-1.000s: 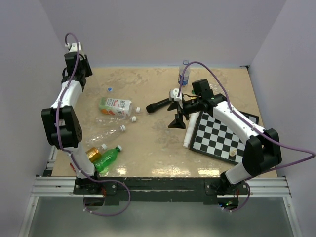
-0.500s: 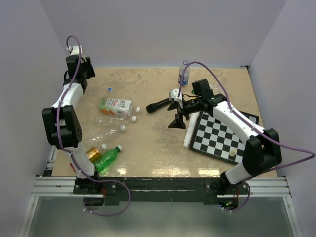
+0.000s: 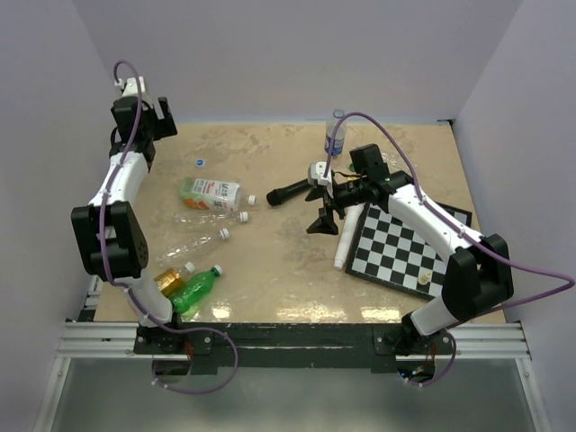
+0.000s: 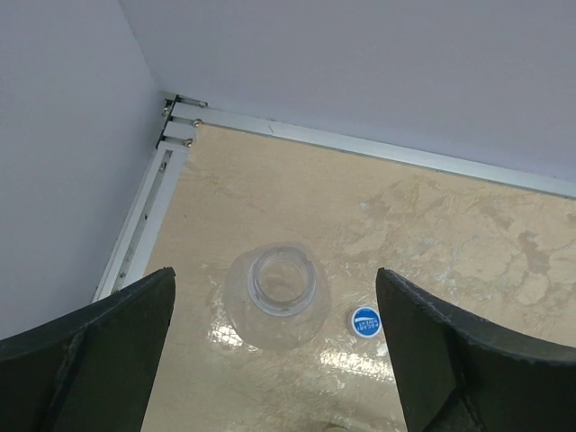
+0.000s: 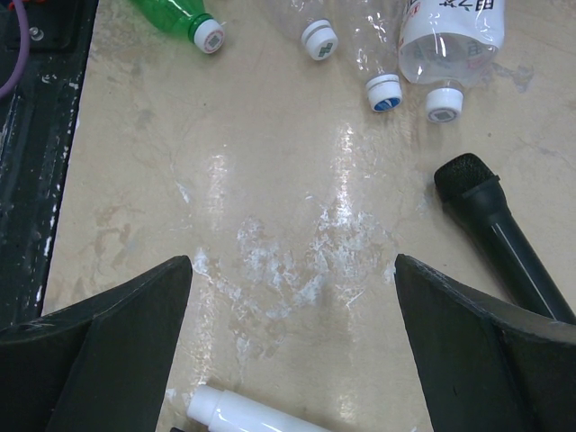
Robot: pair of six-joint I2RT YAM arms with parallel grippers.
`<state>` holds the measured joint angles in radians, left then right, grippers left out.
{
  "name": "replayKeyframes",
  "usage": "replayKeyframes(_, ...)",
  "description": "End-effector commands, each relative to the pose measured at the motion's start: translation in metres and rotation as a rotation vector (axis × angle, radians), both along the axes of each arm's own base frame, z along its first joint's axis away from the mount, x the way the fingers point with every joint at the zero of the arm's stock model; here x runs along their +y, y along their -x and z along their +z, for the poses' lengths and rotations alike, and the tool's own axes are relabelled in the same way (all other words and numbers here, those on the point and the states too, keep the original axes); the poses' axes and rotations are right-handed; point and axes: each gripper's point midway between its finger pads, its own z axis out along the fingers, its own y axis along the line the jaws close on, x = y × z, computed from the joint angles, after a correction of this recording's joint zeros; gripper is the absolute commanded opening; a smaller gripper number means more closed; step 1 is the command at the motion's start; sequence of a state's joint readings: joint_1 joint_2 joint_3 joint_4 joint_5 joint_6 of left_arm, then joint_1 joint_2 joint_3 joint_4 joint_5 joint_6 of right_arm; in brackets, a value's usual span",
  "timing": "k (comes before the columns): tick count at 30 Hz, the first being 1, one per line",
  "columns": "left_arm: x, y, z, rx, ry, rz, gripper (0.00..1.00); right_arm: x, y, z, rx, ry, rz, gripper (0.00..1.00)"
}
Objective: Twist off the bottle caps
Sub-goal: Place the plastic bottle at the corner of the board, then pick up the plastic bottle at the corner of the board.
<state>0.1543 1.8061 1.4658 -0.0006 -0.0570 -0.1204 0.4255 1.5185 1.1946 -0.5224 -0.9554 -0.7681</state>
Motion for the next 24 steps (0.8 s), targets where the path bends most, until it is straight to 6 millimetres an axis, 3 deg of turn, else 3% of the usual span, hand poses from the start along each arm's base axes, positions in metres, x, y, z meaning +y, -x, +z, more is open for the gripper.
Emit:
replayKeyframes(1, 0.000, 0.016, 0.058, -0.113, -0.002, 0.019, 0.99, -0.001, 0.001, 0.009, -0.037, -0.006, 0.006, 0.98)
replayKeyframes(7, -0.004, 0.054, 0.089, -0.147, 0.003, 0.030, 1.00, -0.002, 0.001, 0.010, -0.048, -0.005, 0.008, 0.98)
replayKeyframes(10, -0.012, 0.084, 0.106, -0.190, 0.016, 0.021, 1.00, -0.002, 0.002, 0.012, -0.059, -0.007, 0.012, 0.98)
replayKeyframes(14, -0.039, 0.124, 0.115, -0.229, 0.069, -0.072, 1.00, -0.002, 0.009, 0.012, -0.080, -0.017, 0.060, 0.98)
replayKeyframes(18, -0.074, 0.158, 0.108, -0.232, 0.154, -0.213, 1.00, 0.002, 0.029, -0.001, -0.096, -0.047, 0.186, 0.98)
replayKeyframes(19, -0.082, 0.167, 0.098, -0.214, 0.176, -0.245, 1.00, 0.003, 0.037, -0.005, -0.093, -0.051, 0.223, 0.98)
replayKeyframes(24, -0.103, 0.206, 0.074, -0.195, 0.207, -0.311, 1.00, 0.011, 0.061, -0.014, -0.199, -0.070, 0.385, 0.98)
